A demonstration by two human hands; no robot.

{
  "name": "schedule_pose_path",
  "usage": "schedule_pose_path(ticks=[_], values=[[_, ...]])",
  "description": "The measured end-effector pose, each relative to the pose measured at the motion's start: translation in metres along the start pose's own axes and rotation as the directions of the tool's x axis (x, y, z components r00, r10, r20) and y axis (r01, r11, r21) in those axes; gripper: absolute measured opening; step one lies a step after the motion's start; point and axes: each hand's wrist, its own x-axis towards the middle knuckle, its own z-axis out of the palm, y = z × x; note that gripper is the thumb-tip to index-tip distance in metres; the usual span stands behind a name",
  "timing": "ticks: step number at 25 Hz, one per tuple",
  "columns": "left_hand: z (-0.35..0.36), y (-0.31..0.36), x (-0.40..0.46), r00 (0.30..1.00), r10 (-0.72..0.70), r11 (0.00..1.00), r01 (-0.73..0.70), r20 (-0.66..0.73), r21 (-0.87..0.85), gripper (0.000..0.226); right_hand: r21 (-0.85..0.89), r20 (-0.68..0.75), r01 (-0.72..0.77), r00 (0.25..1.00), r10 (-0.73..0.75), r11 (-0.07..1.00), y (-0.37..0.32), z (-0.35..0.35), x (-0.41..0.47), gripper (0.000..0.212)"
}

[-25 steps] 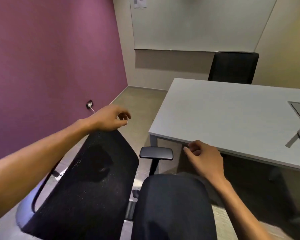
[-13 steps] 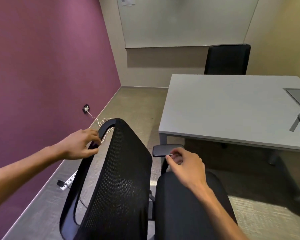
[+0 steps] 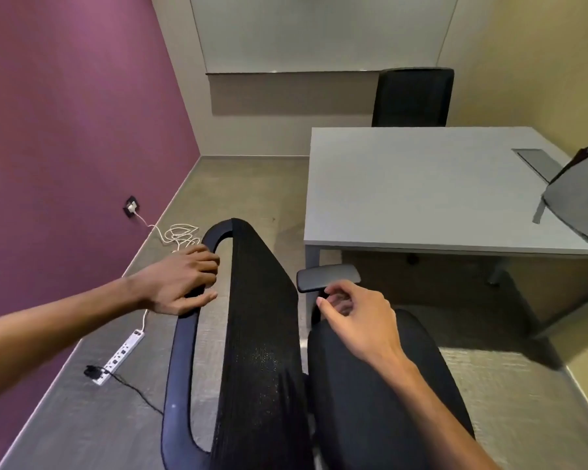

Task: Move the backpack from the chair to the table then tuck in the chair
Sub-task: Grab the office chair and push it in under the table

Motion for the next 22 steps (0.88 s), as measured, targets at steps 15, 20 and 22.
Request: schedule_pose_path(ticks=[15, 20, 22], values=[[0.024, -0.007, 0.023, 0.919, 0.253, 0.934, -0.313, -0.303, -0.170, 0.044, -0.268, 0.341, 0.024, 0.937, 0.071, 0.963, -0.175, 0.088, -0.065, 0.040], [0.031, 0.023, 0.016, 0.930, 0.166, 0.962, -0.226, -0.329, -0.151, 0.043, -0.389, 0.384, -0.164, 0.866, 0.321, 0.907, -0.182, 0.097, -0.081, 0.040], [0.027, 0.041, 0.018, 0.933, 0.129, 0.964, -0.198, -0.335, -0.179, 0.042, -0.431, 0.347, -0.208, 0.860, 0.374, 0.878, -0.173, 0.090, -0.087, 0.045]])
